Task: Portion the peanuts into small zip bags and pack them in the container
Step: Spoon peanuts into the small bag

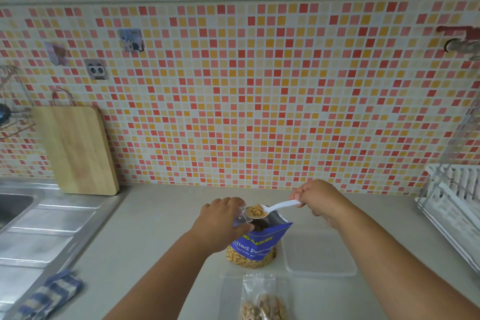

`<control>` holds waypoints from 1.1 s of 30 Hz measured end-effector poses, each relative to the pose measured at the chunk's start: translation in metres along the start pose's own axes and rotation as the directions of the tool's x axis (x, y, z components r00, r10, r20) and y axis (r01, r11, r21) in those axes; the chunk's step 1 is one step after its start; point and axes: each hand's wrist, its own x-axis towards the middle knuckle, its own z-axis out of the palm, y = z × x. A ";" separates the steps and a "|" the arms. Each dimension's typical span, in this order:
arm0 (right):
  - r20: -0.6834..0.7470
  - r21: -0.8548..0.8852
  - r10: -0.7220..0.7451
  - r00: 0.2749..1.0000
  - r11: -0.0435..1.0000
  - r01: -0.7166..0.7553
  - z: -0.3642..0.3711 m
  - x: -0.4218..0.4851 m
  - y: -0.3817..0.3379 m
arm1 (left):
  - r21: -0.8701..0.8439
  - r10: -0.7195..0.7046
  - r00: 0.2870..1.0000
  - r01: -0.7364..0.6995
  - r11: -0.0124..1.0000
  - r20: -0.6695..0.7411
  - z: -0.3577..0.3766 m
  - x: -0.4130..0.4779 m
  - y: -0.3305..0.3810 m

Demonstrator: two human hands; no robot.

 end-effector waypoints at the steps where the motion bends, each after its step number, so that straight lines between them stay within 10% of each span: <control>1: 0.019 -0.046 -0.014 1.000 0.999 0.015 0.001 0.000 -0.005 | -0.003 0.004 1.000 -0.004 1.000 -0.006 0.000 0.001 0.002; 9: 0.211 -0.460 -0.384 0.899 0.773 0.438 0.016 -0.015 -0.065 | -0.324 -0.102 0.991 0.069 0.944 -0.085 0.001 0.003 0.016; 14: 0.002 -0.645 -0.683 0.730 0.557 0.523 -0.004 -0.026 -0.070 | -0.532 -0.171 0.974 0.067 0.844 -0.148 -0.002 -0.003 0.000; 20: 0.129 -0.773 -0.298 0.946 0.568 0.284 0.035 -0.018 -0.043 | -0.422 -0.106 0.994 0.081 0.903 -0.037 -0.002 -0.013 -0.005; 33: -0.028 -0.482 0.125 0.992 0.868 -0.123 0.093 0.017 -0.006 | -0.443 -0.066 0.994 0.099 0.891 0.090 0.006 -0.019 -0.005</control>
